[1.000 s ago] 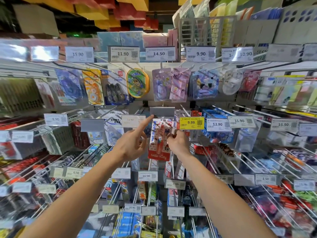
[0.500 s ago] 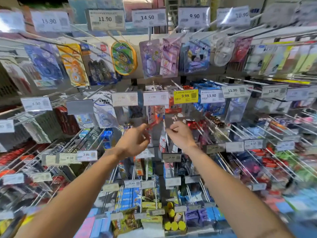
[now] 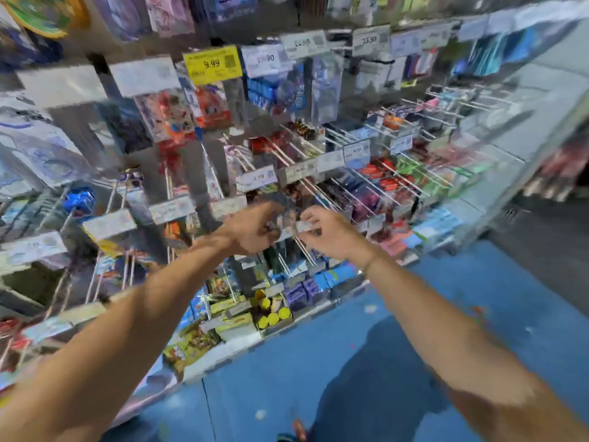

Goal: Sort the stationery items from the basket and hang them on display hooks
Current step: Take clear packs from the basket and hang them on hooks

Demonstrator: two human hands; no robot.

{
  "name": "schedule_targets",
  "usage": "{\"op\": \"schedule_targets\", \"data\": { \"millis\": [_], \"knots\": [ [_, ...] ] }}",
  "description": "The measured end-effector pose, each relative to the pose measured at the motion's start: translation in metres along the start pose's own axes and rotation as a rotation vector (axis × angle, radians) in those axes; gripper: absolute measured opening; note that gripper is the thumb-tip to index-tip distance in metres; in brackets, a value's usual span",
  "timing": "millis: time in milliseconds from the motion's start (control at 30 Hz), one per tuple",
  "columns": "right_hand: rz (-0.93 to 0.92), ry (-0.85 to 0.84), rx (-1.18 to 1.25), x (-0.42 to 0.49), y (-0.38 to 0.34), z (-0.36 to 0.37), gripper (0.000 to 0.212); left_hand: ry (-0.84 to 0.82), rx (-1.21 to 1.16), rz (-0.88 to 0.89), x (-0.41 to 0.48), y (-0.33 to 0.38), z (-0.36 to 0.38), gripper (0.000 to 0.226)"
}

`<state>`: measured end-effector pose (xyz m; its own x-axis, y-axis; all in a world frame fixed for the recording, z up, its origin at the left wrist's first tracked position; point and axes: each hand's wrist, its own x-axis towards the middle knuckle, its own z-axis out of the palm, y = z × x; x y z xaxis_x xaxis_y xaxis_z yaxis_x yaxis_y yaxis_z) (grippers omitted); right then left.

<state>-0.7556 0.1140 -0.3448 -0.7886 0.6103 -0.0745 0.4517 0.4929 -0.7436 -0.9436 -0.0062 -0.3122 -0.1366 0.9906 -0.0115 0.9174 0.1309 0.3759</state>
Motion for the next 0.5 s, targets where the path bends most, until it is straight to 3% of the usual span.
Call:
{"op": "schedule_targets", "data": {
  "millis": [200, 500],
  "knots": [
    [0.210, 0.135, -0.023, -0.115, 0.079, -0.028, 0.037, -0.225, 0.018, 0.150, 0.023, 0.103, 0.075, 0.049],
    [0.634, 0.381, -0.007, -0.376, 0.177, -0.064, 0.029, -0.448, 0.007, 0.521, -0.003, 0.314, 0.217, 0.051]
  ]
}}
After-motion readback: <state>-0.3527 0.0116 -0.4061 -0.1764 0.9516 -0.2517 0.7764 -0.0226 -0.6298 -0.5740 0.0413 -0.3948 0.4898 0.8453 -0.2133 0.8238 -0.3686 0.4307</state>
